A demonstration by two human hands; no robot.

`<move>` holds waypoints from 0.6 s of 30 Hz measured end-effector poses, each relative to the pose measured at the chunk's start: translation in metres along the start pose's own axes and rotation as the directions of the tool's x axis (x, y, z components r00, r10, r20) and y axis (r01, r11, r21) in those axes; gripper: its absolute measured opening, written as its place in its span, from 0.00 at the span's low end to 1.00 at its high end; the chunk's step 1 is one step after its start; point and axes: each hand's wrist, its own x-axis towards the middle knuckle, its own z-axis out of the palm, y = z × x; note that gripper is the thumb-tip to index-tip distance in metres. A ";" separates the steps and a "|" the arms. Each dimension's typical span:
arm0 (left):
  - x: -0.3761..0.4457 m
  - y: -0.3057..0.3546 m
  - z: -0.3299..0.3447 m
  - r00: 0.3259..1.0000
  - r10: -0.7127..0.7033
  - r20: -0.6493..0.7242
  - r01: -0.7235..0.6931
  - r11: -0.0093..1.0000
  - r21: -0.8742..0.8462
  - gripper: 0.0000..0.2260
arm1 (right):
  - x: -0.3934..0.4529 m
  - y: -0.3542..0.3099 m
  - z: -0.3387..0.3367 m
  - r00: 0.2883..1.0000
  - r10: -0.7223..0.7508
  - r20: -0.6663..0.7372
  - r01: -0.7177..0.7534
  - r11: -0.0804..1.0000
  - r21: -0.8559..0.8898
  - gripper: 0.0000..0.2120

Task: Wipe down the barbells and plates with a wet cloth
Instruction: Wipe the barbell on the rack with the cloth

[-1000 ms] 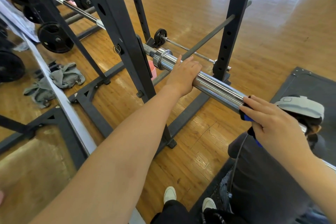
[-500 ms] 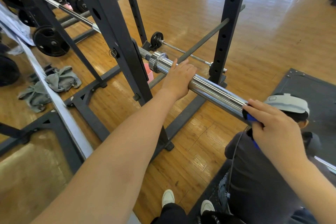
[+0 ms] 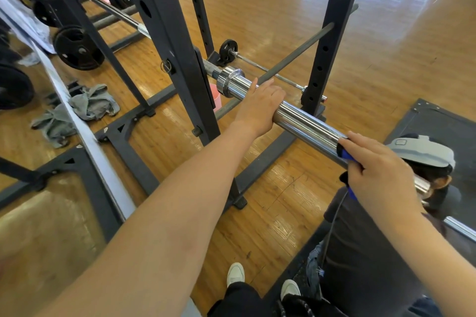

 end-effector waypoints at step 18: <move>-0.002 0.006 -0.002 0.999 -0.038 0.003 0.038 0.999 0.002 0.22 | 0.002 -0.001 0.000 0.999 0.025 0.046 -0.027 0.999 0.041 0.21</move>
